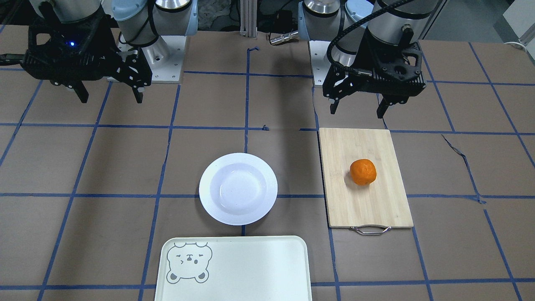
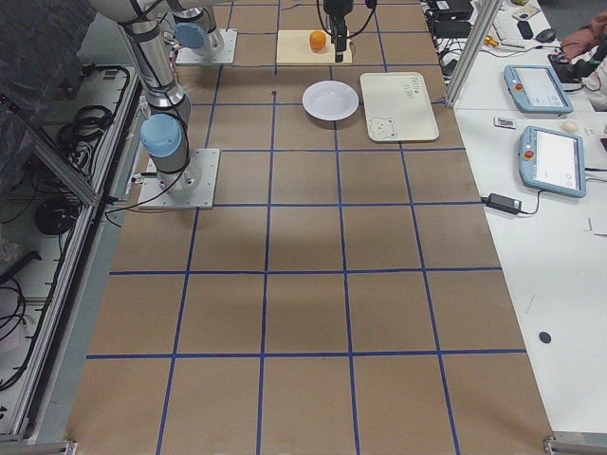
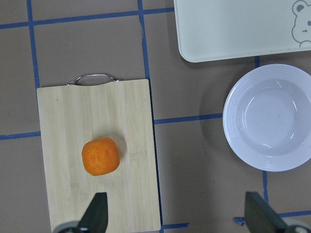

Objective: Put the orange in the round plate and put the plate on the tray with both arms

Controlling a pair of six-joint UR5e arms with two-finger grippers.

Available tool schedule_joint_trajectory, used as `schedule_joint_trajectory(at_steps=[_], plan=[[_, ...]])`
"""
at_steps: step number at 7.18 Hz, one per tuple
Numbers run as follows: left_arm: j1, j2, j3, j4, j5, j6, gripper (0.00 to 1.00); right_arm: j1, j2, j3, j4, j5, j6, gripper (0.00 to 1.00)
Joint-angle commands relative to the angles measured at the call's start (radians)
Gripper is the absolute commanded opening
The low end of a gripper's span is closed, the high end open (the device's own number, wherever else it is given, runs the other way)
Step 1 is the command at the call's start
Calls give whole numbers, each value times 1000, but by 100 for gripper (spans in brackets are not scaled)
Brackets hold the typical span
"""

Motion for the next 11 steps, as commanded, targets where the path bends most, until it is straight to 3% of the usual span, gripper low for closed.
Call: schedule_joint_trajectory(at_steps=[1, 11], plan=[[1, -1, 2, 0, 0, 0, 100, 3, 4, 0, 1, 8, 3, 100], [5, 10, -11, -3, 2, 2, 100, -3, -5, 29, -16, 15, 6, 100]])
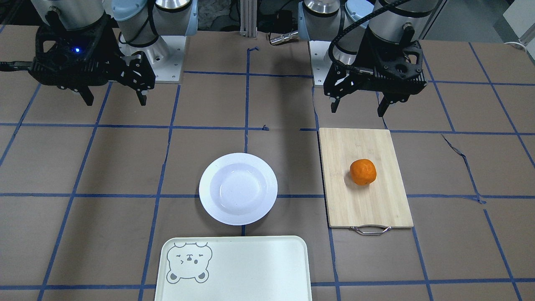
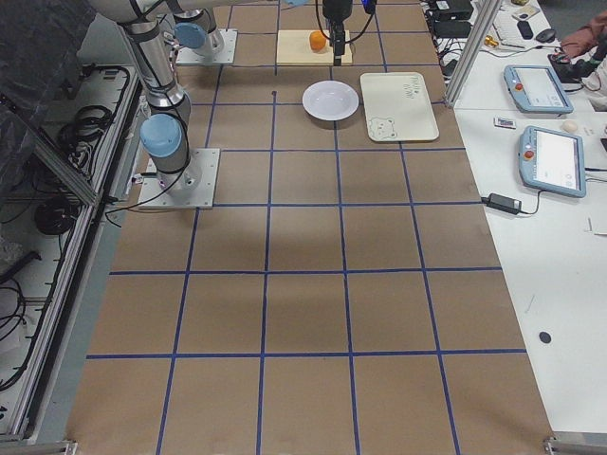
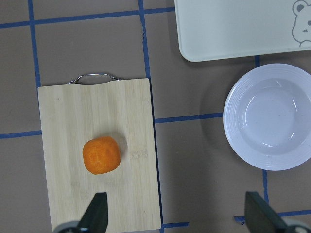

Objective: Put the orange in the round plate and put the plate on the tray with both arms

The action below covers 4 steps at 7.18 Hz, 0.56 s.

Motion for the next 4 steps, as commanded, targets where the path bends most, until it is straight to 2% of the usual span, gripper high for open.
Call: schedule_joint_trajectory(at_steps=[1, 4], plan=[[3, 2, -2, -3, 1, 1, 100, -4, 3, 0, 0, 2, 3, 100], [14, 5, -3, -20, 3, 0, 100, -53, 3, 0, 5, 44, 5, 100]])
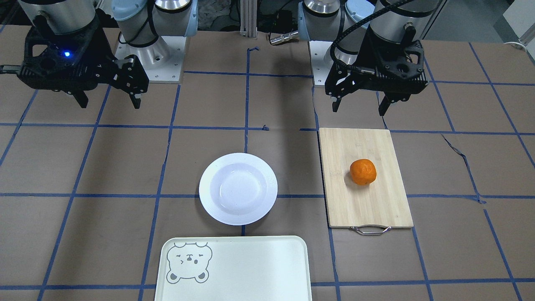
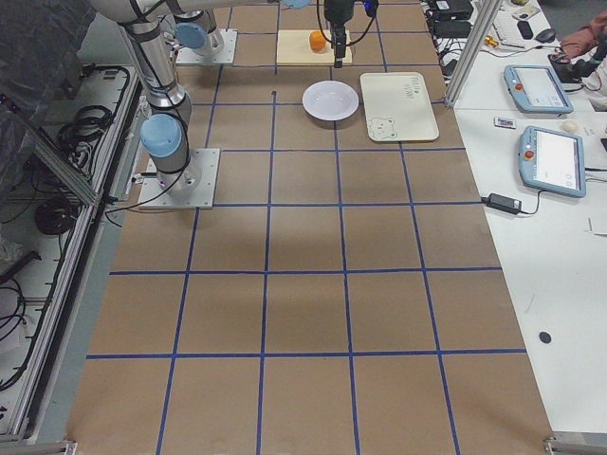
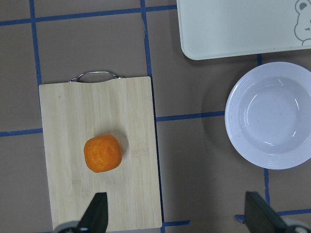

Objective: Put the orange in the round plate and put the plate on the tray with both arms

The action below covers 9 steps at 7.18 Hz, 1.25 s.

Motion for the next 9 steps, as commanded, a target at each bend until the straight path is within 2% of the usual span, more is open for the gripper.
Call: schedule_joint_trajectory(at_steps=[1, 3, 4, 6, 7, 9], plan=[[26, 3, -3, -31, 3, -1, 100, -18, -1, 2, 2, 29, 0, 100], [137, -37, -19, -118, 60, -11, 100, -20, -1, 2, 2, 29, -3, 100], [196, -56, -92, -105, 57, -16, 100, -20, 0, 3, 2, 31, -3, 100], [219, -126, -267, 128, 74, -5, 100, -20, -1, 3, 2, 31, -3, 100], [219, -170, -317, 247, 81, 9, 100, -20, 0, 3, 2, 31, -3, 100], [219, -232, -400, 393, 80, 91, 95, -20, -1, 3, 0, 31, -4, 100]])
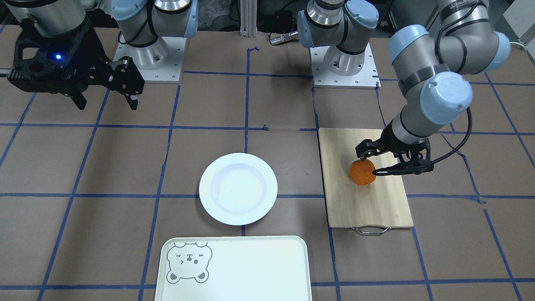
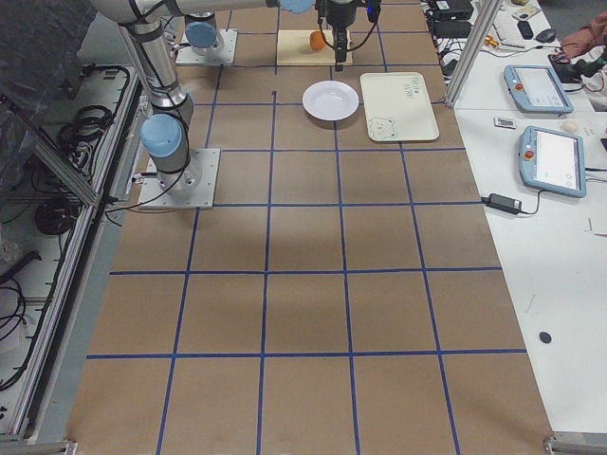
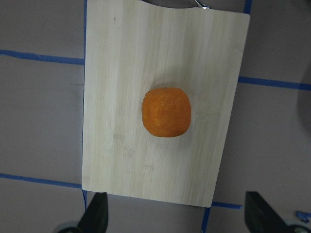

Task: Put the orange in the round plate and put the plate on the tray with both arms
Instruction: 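Lower the left gripper onto the orange on the bamboo board and grasp it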

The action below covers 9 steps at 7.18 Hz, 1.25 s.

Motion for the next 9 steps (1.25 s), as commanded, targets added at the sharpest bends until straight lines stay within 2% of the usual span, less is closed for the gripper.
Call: schedule_joint_trajectory(at_steps=[1, 2, 3, 4, 5, 6, 8, 9], plan=[[2, -77, -72, 170, -7, 39, 96, 2, -1, 0, -1, -1, 0, 100], [1, -97, -73, 182, -10, 42, 95, 2, -1, 0, -1, -2, 0, 100], [1, -108, -73, 184, -10, 49, 85, 2, -1, 0, 0, 0, 0, 100], [1, -110, -73, 184, -10, 56, 55, 3, -2, 0, 0, -1, 0, 100], [1, -110, -72, 184, -13, 61, 29, 3, -2, 0, 0, -2, 0, 100], [1, -102, -64, 184, -33, 58, 16, 3, -4, 0, 0, -2, 0, 100], [-30, -82, -11, 120, -114, 3, 15, 2, -4, 0, 0, -2, 0, 100], [-75, -71, 14, 98, -184, -119, 15, 2, -4, 0, 0, -2, 0, 100]])
